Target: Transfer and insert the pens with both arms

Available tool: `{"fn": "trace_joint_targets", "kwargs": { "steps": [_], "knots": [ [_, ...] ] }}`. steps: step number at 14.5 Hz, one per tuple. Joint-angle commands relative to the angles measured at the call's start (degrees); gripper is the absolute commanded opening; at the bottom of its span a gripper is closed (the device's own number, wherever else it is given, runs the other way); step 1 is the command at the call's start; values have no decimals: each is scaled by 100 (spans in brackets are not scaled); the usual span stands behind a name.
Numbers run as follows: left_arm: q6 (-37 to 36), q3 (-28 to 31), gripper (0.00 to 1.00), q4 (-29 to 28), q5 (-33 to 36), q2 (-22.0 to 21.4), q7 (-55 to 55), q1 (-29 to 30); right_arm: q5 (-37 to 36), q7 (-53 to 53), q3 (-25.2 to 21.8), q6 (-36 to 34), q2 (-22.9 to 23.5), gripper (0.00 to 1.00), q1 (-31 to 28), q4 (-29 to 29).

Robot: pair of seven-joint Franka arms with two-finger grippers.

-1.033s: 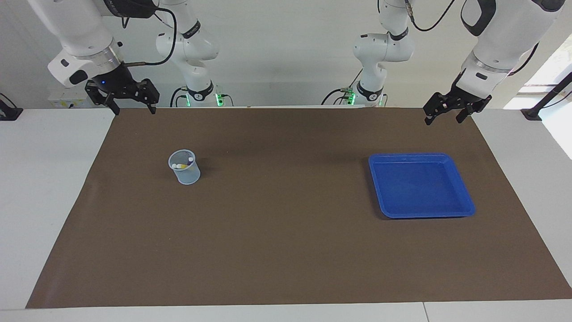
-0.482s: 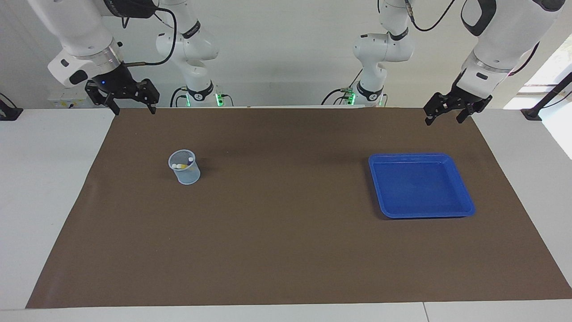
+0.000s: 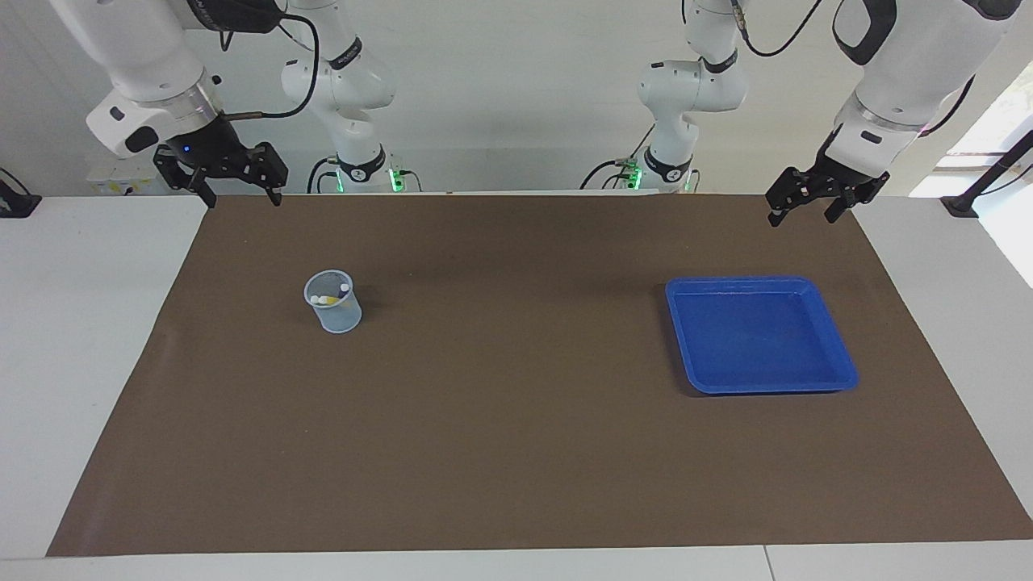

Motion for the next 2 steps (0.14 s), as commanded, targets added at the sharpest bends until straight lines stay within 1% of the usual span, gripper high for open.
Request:
{"fn": "trace_joint_targets", "kwargs": {
  "steps": [1,2],
  "knots": [
    [25,8,100,4,72,-35,-25,-10,-18,61,4,-68,53,100,-21,108],
    [33,8,100,4,72,-35,-25,-10,-18,61,4,-59,53,100,-12,108]
  ]
}}
